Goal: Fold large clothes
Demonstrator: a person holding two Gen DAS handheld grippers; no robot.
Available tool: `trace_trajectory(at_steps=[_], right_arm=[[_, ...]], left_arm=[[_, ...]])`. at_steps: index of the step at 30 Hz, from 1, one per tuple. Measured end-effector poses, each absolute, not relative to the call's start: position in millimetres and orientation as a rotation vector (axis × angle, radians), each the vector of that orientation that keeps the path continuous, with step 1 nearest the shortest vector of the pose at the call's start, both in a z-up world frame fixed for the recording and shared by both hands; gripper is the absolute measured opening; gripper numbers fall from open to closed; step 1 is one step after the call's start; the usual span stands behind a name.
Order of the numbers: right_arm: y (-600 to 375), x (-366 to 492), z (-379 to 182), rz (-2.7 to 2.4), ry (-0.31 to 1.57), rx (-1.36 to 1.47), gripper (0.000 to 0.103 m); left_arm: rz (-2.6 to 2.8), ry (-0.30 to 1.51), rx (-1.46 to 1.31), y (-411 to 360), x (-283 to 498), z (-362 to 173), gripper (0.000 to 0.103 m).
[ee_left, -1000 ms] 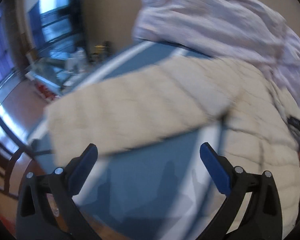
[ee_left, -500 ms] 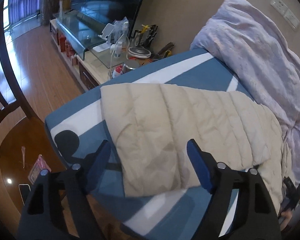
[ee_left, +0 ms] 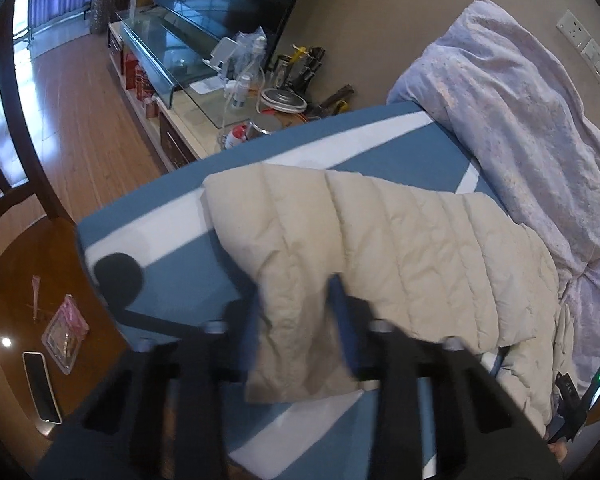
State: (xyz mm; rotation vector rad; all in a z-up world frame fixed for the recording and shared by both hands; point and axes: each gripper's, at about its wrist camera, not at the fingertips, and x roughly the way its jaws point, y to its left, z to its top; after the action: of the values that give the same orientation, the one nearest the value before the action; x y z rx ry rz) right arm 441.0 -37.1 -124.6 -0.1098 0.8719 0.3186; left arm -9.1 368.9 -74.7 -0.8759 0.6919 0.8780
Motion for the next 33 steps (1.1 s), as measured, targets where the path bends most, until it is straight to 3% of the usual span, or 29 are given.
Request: trace_trajectory(at_steps=[5, 17, 33], right_arm=[[-37, 441, -125, 0.320, 0.872, -0.106, 0.102], [-39, 441, -124, 0.322, 0.872, -0.098, 0.102], [-34, 440, -122, 0.320, 0.873, -0.125, 0.102]], left_arm=[[0.860, 0.688, -0.818, 360, 11, -55, 0.007], [0.508, 0.595, -0.674, 290, 129, 30, 0.006], [0.038, 0.667, -0.631, 153, 298, 35, 0.006]])
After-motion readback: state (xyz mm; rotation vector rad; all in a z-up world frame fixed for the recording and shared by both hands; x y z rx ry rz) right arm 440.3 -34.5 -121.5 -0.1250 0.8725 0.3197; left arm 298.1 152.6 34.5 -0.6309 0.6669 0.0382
